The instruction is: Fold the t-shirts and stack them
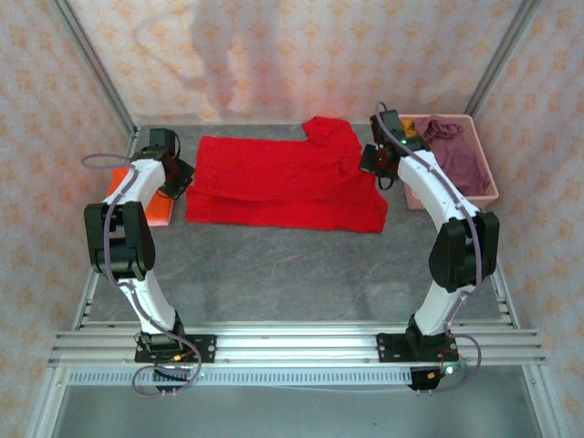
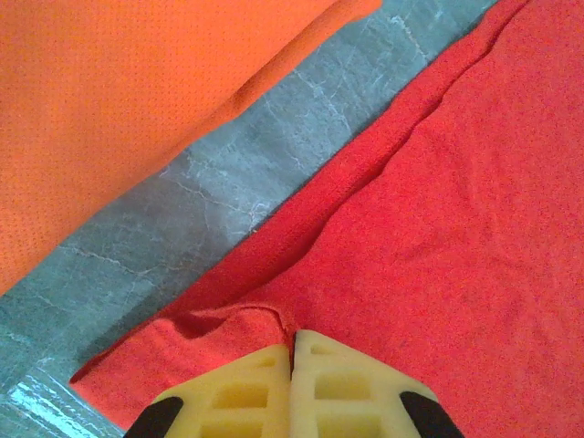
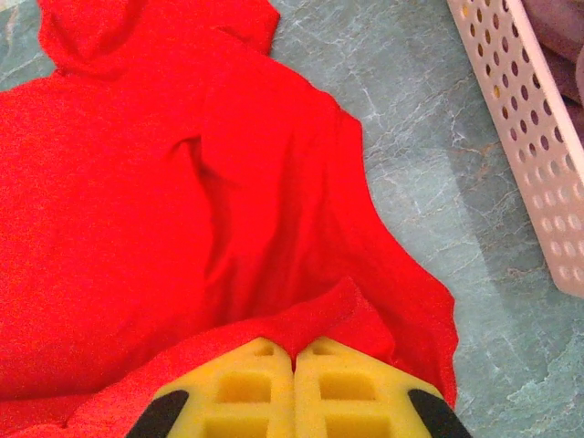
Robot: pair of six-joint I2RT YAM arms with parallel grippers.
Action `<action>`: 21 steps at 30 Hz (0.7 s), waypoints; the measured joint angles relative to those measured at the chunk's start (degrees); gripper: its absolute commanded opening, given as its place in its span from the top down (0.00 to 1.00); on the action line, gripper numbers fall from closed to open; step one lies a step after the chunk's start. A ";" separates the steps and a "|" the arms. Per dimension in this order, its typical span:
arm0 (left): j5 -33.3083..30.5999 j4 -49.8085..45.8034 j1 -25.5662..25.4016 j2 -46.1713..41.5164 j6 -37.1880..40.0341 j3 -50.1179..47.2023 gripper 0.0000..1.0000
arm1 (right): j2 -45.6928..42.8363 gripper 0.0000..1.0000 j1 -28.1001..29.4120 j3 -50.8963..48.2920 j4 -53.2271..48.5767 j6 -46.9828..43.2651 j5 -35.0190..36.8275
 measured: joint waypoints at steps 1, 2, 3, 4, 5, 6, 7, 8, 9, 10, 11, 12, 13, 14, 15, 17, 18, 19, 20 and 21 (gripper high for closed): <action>-0.04 -0.15 0.02 0.02 0.00 0.00 1.00 | 0.33 1.00 -0.11 0.28 0.02 -0.02 -0.07; -0.13 -0.31 0.02 0.02 0.00 0.02 1.00 | 0.76 1.00 -0.15 0.72 0.17 -0.17 -0.11; -0.13 -0.39 0.02 0.02 0.00 0.02 1.00 | 1.27 1.00 -0.15 1.31 0.20 -0.20 -0.15; -0.13 -0.39 0.02 0.02 0.00 0.02 1.00 | 1.75 1.00 -0.26 1.86 0.22 -0.22 -0.15; -0.13 -0.39 0.02 0.04 0.00 0.04 1.00 | 2.43 1.00 -0.26 2.54 0.28 -0.24 -0.17; -0.13 -0.42 0.02 0.09 0.02 0.09 1.00 | 3.02 1.00 -0.26 3.08 0.44 -0.28 -0.24; -0.13 -0.48 0.02 0.15 0.02 0.15 1.00 | 3.58 1.00 -0.26 3.56 0.57 -0.37 -0.35; -0.15 -0.55 0.02 0.24 0.02 0.20 1.00 | 4.15 1.00 -0.26 3.98 0.61 -0.39 -0.35; -0.15 -0.57 0.02 0.35 0.02 0.24 1.00 | 4.52 1.00 -0.26 4.20 0.68 -0.39 -0.35; -0.15 -0.57 0.02 0.46 0.02 0.24 1.00 | 4.83 1.00 -0.26 4.37 0.63 -0.39 -0.35; -0.15 -0.59 0.02 0.59 0.02 0.24 1.00 | 5.14 1.00 -0.26 4.66 0.59 -0.42 -0.33; -0.15 -0.59 0.02 0.72 0.02 0.24 1.00 | 5.51 1.00 -0.26 5.05 0.63 -0.44 -0.35; -0.15 -0.59 0.02 0.87 0.02 0.24 1.00 | 5.86 1.00 -0.26 5.42 0.63 -0.46 -0.33; -0.15 -0.59 0.02 1.05 0.02 0.24 1.00 | 6.29 1.00 -0.26 5.95 0.61 -0.59 -0.33; -0.15 -0.59 0.02 1.27 0.04 0.24 1.00 | 6.78 1.00 -0.26 6.49 0.61 -0.63 -0.33; -0.15 -0.61 0.02 1.66 0.07 0.24 1.00 | 7.67 1.00 -0.26 7.45 0.59 -0.74 -0.31; -0.15 -0.59 0.02 1.77 0.20 0.24 1.00 | 8.11 1.00 -0.26 7.91 0.61 -0.81 -0.31; -0.15 -0.61 0.02 1.88 0.24 0.24 1.00 | 8.46 1.00 -0.26 8.31 0.61 -0.81 -0.28; -0.15 -0.61 0.02 2.01 0.37 0.33 1.00 | 8.76 1.00 -0.26 8.61 0.59 -0.81 -0.28; -0.15 -0.63 0.02 2.23 0.42 0.50 1.00 | 8.87 1.00 -0.26 8.79 0.59 -0.81 -0.28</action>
